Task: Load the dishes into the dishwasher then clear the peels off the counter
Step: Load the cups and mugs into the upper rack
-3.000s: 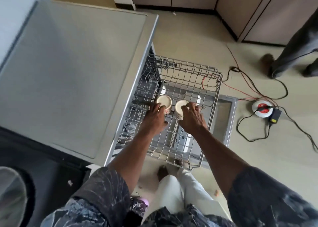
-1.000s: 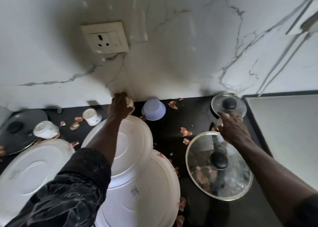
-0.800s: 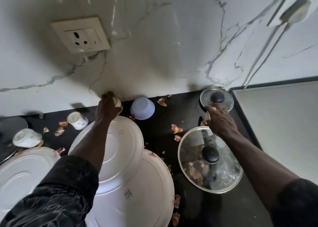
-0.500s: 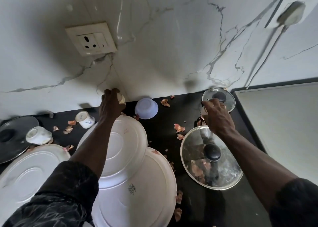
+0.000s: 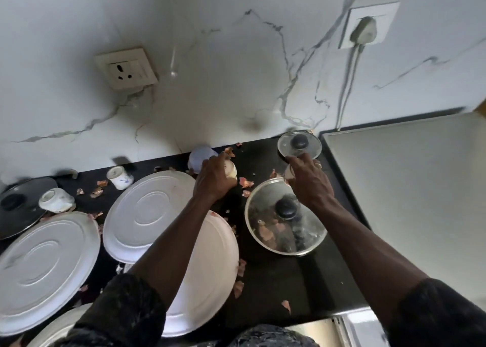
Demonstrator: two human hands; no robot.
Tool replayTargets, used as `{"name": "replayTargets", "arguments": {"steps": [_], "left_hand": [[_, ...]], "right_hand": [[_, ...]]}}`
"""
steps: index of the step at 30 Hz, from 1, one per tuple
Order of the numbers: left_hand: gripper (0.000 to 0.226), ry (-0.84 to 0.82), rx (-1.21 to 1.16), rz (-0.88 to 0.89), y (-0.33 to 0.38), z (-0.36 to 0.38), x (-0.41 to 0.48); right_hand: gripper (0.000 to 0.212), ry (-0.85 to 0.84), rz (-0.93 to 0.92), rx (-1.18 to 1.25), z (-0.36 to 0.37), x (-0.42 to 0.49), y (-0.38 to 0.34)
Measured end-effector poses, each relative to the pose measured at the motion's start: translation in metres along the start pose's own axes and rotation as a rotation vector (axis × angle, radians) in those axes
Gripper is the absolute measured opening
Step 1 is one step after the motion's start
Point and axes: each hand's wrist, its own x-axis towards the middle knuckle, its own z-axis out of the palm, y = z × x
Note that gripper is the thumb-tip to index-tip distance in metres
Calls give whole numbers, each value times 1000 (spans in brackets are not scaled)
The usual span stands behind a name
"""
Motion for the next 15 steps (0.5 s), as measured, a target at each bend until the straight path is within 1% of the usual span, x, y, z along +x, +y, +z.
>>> {"name": "replayTargets", "arguments": {"steps": [6,9,12,15], "left_hand": [[66,-71,0,170,87,33,-30],[65,-108,-2,266,134,55,-46],[68,-146,-5,378,177,76,-63],[66,-203,-26,462,222,97,-85]], "right_hand": [[54,52,94,29,-30,-64,34],[51,66,156,27,-47,-102,60],[54,106,218,14,-66,-137,88],[54,156,304,2,-83,-175,119]]}}
